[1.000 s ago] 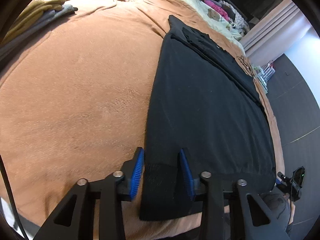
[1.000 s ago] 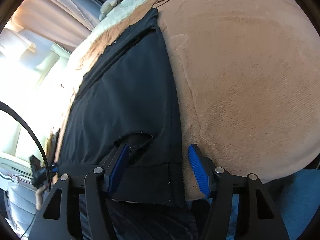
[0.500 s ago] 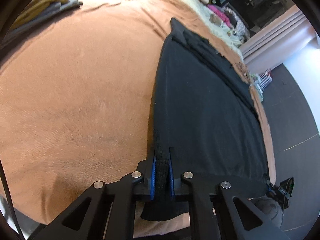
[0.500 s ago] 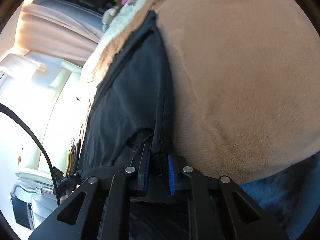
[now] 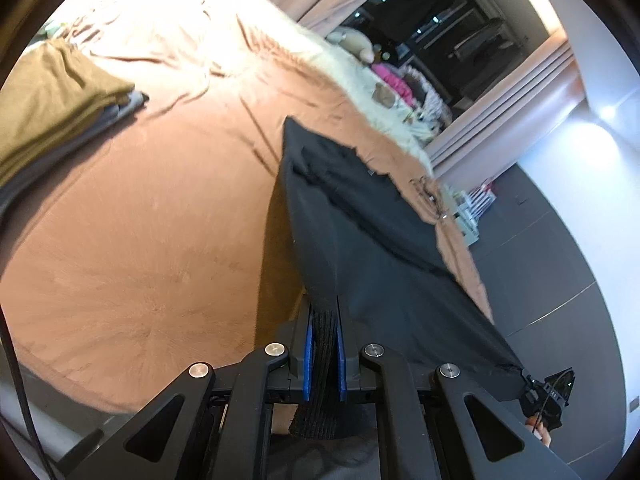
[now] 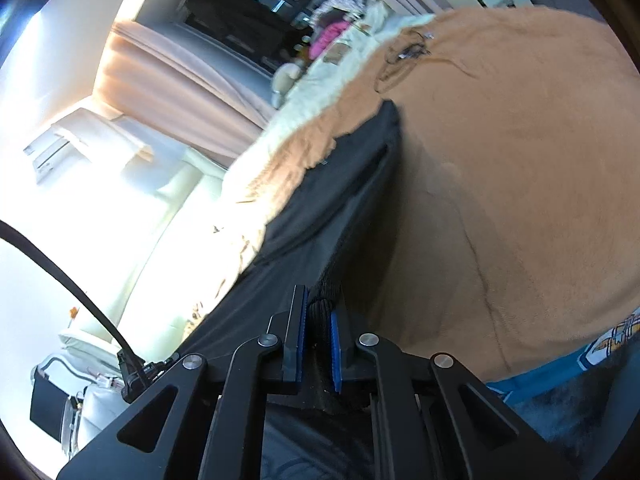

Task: Fold small clothes
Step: 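Grasp the shirt hem with the left gripper while the right gripper grasps beside it, then lift the hem with both grippers and fold it over toward the collar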

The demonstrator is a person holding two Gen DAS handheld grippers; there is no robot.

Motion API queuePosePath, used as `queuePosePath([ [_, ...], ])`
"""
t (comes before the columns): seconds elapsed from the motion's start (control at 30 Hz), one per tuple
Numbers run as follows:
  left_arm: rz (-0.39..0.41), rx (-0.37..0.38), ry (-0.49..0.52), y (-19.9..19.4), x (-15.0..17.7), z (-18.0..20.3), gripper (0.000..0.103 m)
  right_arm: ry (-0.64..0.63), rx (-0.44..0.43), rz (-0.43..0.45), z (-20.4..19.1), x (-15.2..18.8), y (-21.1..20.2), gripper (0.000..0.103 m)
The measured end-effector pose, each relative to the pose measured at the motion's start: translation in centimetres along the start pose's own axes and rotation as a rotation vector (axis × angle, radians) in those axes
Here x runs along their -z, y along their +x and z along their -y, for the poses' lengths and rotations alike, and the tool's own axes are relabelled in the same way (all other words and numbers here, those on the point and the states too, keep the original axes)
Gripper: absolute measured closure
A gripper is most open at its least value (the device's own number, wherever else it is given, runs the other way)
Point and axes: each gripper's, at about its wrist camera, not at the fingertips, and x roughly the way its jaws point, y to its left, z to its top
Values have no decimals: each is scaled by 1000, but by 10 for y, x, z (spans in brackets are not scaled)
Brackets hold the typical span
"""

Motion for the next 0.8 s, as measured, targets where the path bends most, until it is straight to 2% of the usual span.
queuePosePath([
  [0.17, 45, 32, 10, -44, 0, 16, 94, -44, -54, 42, -17, 11, -53, 97],
  [0.43, 121, 82, 60, -112, 9, 51, 94, -110, -119, 78, -33, 35, -109, 97],
  [0.67, 190, 139, 93, -155, 9, 77, 94, -158, -174, 116, -30, 35, -113, 97],
  [0.8, 217, 144, 129, -164, -8, 93, 94, -195, -188, 138, -29, 24, -113, 97],
])
